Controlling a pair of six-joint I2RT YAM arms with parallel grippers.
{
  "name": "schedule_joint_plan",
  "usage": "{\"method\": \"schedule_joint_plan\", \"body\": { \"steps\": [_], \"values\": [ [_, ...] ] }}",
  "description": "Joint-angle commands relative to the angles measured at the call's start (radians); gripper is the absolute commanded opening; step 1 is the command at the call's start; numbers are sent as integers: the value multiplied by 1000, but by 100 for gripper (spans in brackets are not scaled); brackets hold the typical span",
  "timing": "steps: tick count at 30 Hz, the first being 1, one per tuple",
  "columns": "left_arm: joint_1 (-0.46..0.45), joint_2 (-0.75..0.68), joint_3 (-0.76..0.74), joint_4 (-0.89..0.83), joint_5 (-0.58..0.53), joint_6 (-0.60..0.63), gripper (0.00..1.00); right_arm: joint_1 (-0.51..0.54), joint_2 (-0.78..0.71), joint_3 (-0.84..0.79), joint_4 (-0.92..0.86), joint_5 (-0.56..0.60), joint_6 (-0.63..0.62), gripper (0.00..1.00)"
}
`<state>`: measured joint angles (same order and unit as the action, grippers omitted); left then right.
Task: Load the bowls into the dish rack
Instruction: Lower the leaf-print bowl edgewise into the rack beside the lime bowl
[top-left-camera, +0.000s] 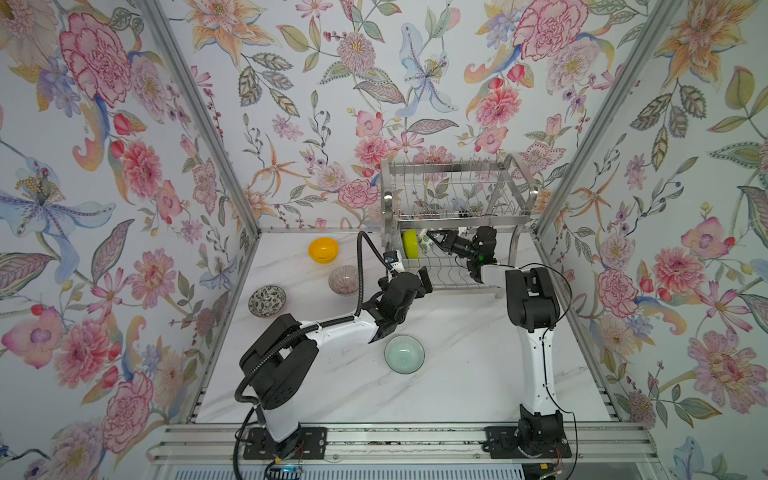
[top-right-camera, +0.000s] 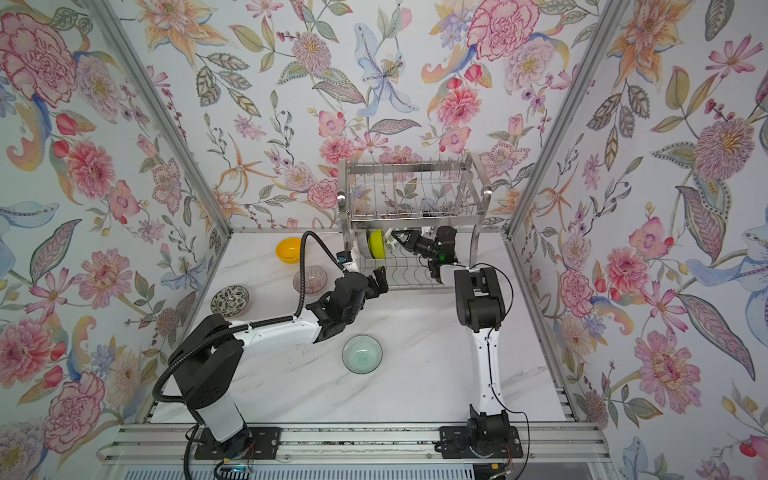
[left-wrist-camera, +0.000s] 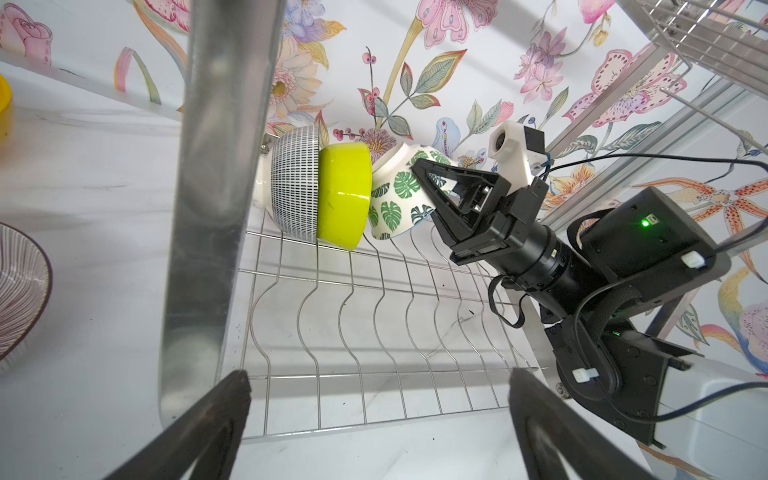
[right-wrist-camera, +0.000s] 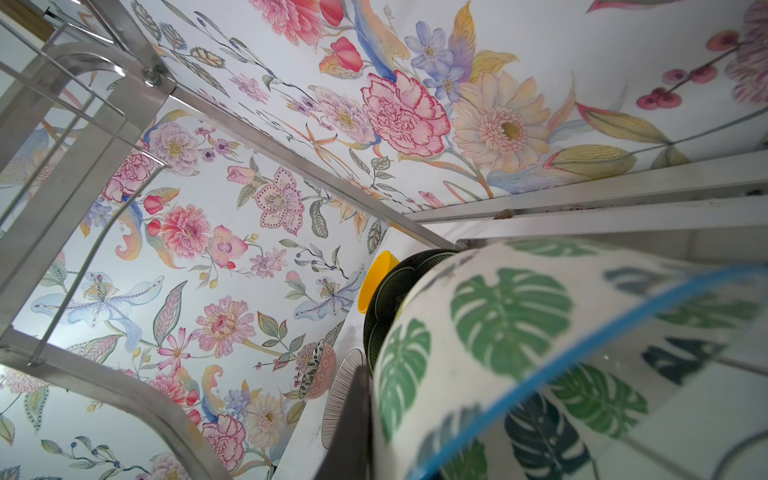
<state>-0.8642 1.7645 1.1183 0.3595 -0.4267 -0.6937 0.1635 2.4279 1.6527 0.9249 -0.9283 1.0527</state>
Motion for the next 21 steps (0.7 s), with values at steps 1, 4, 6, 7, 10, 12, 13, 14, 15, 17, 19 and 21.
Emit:
{"method": "schedule_joint_plan", "body": {
  "steps": [1,4,6,7,10,12,13,14,15,17,19,21],
  "values": [
    [-4,21,28,-7,-25,32,99,11,13,60,65,-13,6,0],
    [-4,20,28,-8,-27,44,99,16,31,79,47,-15,3,0],
    [-3,20,28,-8,-27,48,99,18,40,87,42,-16,1,0],
    [-3,18,26,-8,-29,49,99,20,44,90,39,-15,0,0],
    [-4,18,26,-8,-27,51,99,20,56,96,35,-12,0,0],
    [-4,16,25,-7,-29,52,99,23,63,106,33,-16,-1,0],
    [-4,14,23,-8,-30,54,99,23,67,112,27,-19,-2,0],
    [-4,12,22,-8,-32,54,99,23,71,115,22,-21,-4,0],
    [-3,10,20,-9,-33,54,99,24,75,119,19,-23,-6,0],
    [-3,7,16,-9,-35,55,99,26,79,128,-6,-29,-22,0],
    [-4,3,12,-8,-37,55,99,25,77,128,-32,-30,-43,0],
    [-4,1,9,-7,-39,56,99,28,80,134,-65,-36,-63,0]
  ]
}}
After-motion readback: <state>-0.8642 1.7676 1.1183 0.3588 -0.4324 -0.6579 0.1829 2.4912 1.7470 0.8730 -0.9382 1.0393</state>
